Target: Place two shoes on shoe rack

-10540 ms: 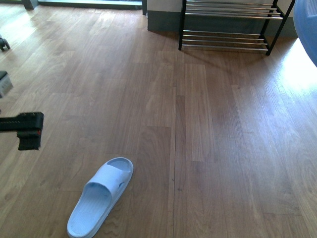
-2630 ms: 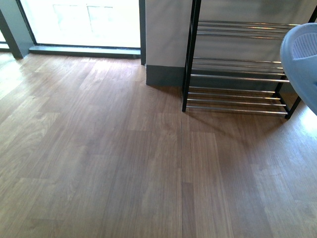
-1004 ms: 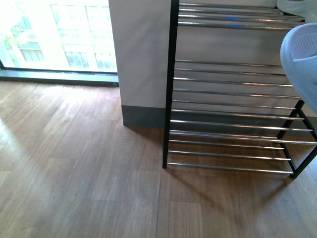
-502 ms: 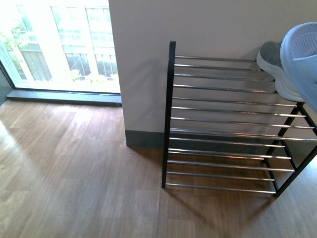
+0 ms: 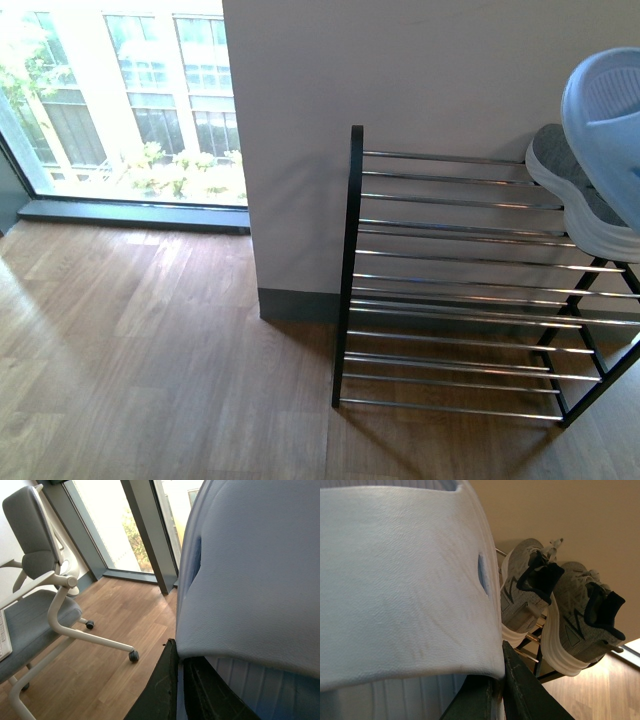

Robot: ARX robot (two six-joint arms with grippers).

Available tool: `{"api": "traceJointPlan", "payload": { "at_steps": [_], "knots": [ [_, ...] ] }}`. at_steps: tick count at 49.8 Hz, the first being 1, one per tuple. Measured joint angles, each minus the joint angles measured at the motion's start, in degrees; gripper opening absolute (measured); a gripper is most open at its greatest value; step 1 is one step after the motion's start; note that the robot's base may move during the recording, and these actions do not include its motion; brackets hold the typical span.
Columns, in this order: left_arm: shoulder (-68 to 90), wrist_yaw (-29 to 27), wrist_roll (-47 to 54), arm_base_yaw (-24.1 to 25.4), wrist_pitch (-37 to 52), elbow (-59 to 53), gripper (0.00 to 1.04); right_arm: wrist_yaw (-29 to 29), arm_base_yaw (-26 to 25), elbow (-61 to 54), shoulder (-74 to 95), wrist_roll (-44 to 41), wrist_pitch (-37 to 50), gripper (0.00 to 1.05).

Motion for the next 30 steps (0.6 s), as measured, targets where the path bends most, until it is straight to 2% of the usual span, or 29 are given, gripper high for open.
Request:
{"api": "traceJointPlan", "payload": {
  "at_steps": [20, 21, 24, 27, 30],
  "knots": [
    [0.1, 0.1, 0.0, 0.0, 0.0, 0.0, 0.02, 0.2, 0.0, 0.0, 0.2, 0.0, 0.0, 0.02],
    [0.1, 0.0, 0.0, 0.0, 0.0, 0.0, 0.02, -0.9, -0.2, -0.1, 0.5, 1.1, 0.7, 0.02],
    [0.1, 0.0, 0.0, 0.0, 0.0, 0.0, 0.02, -11.1, -0.4, -0.7, 3.8, 7.5, 10.0, 0.02],
    [0.0, 0.0, 0.0, 0.0, 0.0, 0.0, 0.02, -13.0, 0.8, 0.5, 5.9, 12.0, 12.7, 0.02],
    [0.0, 0.1, 0.0, 0.0, 0.0, 0.0, 0.02, -10.8, 4.2, 4.6, 10.1, 15.9, 12.4, 0.02]
  ]
}}
